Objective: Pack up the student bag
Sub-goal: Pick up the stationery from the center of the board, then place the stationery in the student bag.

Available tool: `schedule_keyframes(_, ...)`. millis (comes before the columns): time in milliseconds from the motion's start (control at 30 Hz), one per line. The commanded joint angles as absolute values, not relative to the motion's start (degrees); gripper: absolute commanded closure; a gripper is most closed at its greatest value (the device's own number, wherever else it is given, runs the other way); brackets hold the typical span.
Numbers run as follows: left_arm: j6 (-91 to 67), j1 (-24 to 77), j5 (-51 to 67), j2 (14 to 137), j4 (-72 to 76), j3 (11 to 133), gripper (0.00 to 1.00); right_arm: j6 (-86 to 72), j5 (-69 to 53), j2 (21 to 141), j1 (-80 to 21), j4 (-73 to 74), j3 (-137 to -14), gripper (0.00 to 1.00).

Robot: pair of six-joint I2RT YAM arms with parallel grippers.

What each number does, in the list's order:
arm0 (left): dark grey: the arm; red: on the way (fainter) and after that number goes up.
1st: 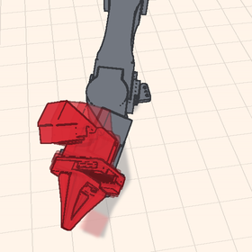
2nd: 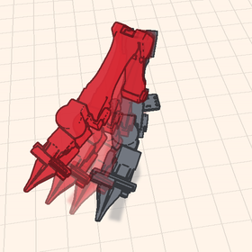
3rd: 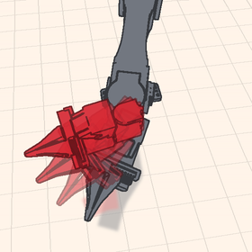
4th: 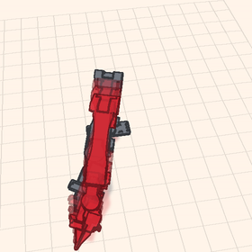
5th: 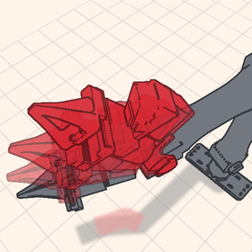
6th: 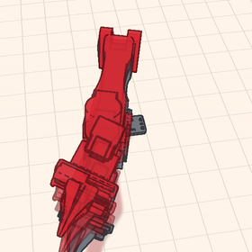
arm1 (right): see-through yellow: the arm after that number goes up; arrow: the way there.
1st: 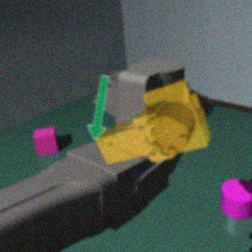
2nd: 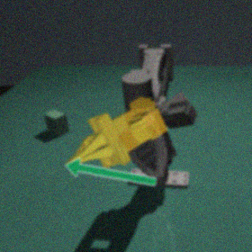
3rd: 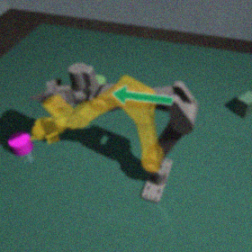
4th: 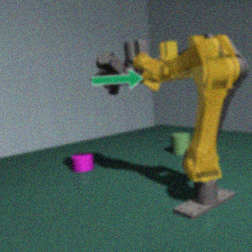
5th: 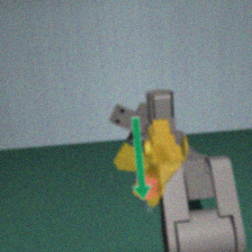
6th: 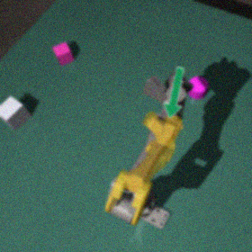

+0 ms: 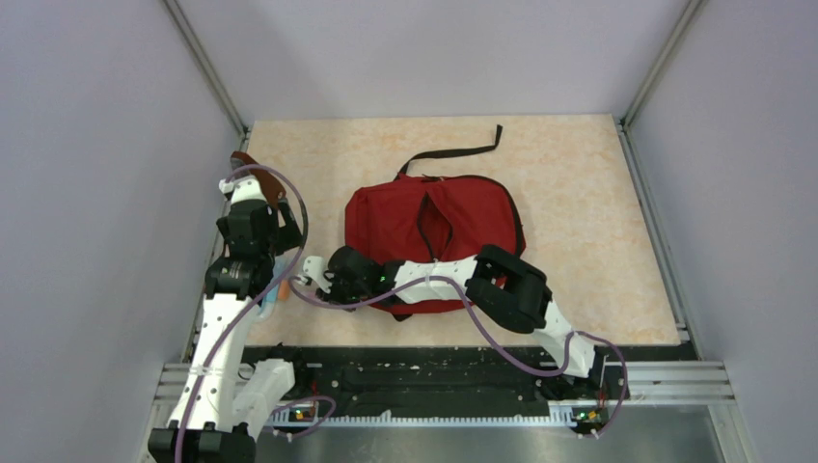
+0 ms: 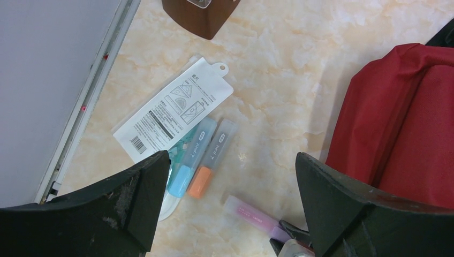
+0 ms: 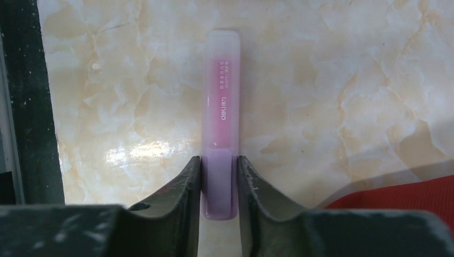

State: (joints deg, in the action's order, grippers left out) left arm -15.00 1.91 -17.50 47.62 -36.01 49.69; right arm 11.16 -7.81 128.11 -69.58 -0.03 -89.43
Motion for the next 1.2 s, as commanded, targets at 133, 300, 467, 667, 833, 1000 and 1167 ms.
schedule_keyframes(133, -15.5, 1.6, -17.2, 46.8, -33.4, 49.5, 0.08, 10.4, -10.7, 128.1, -69.5, -0.4, -90.3, 1.0)
schedule_keyframes(300, -15.8, 1.6, -18.7, 45.9, -33.3, 49.4, 0.08, 6.4, -11.8, 119.5, -69.5, -1.4, -85.3, 1.0)
schedule_keyframes(467, -15.9, 1.5, -18.9, 44.6, -32.7, 49.0, 0.08, -2.0, -2.0, 106.3, -69.1, 6.2, -80.3, 1.0)
schedule_keyframes(667, -15.9, 1.4, -19.0, 44.7, -32.8, 49.1, 0.08, -12.2, 7.4, 95.3, -61.2, 23.0, -75.7, 1.0)
schedule_keyframes(833, -15.8, 1.3, -18.7, 44.7, -32.8, 49.1, 0.08, -15.3, 12.0, 87.3, -53.3, 29.3, -71.5, 1.0)
schedule_keyframes(1000, -15.8, 1.2, -18.7, 44.8, -32.8, 49.0, 0.08, -16.2, 13.2, 83.7, -46.6, 32.6, -70.8, 1.0)
schedule_keyframes(1167, -15.8, 1.3, -18.6, 44.9, -32.8, 49.0, 0.08, -15.2, 12.3, 85.5, -45.2, 36.1, -73.2, 1.0)
